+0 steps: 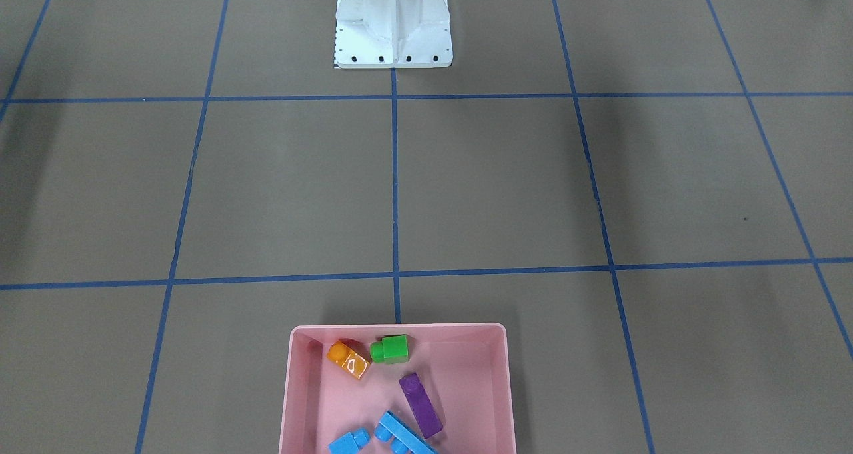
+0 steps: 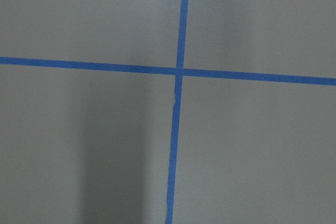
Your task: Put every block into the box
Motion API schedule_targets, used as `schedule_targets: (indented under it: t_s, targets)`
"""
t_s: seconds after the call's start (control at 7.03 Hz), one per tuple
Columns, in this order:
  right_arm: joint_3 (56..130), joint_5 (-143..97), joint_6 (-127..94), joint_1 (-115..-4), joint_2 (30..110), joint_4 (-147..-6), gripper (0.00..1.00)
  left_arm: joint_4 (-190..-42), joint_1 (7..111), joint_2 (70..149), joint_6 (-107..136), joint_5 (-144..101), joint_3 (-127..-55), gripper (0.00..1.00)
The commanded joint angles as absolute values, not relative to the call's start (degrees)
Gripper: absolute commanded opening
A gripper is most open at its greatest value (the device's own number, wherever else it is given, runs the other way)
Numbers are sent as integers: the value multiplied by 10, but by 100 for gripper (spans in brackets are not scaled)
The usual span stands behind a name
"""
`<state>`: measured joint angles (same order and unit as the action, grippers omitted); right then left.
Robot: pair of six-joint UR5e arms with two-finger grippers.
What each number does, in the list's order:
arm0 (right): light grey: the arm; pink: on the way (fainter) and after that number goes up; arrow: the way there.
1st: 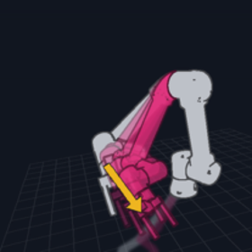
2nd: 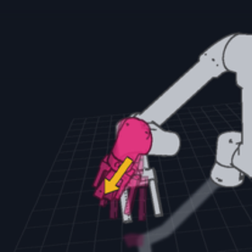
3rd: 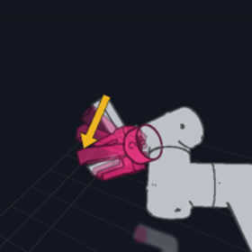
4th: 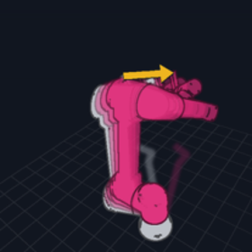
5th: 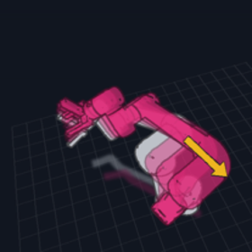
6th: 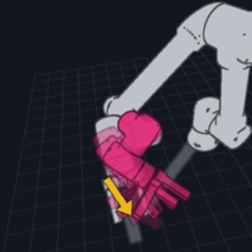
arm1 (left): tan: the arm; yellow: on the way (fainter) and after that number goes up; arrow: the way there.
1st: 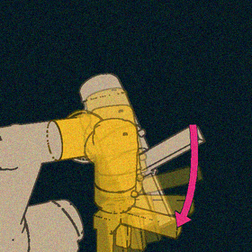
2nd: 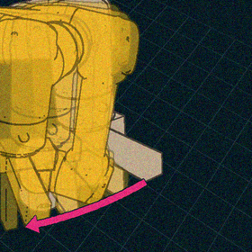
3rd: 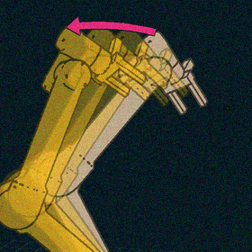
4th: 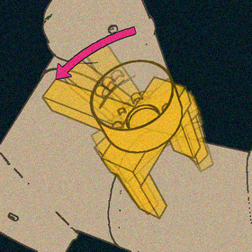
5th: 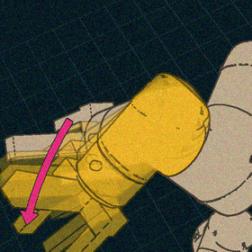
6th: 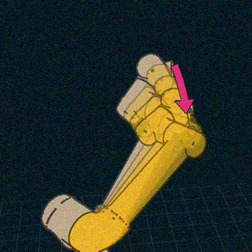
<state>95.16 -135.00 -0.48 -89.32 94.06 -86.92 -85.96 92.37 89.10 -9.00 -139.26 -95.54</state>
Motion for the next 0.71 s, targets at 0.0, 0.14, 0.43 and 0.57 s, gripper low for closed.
schedule_targets:
  t_s: [0.0, 0.14, 0.43, 0.57]
  targets:
    - [954, -1349, -5, -893, 940, -868, 100, -860, 924, 890, -91, -1392, -955, 100]
    - [954, -1349, -6, -893, 940, -868, 100, -860, 924, 890, -90, -1392, -955, 100]
    - [951, -1349, -7, -893, 940, -868, 100, -860, 924, 890, -88, -1379, -955, 100]
    - [950, -1349, -7, -893, 940, -868, 100, -860, 924, 891, -80, -1379, -955, 100]
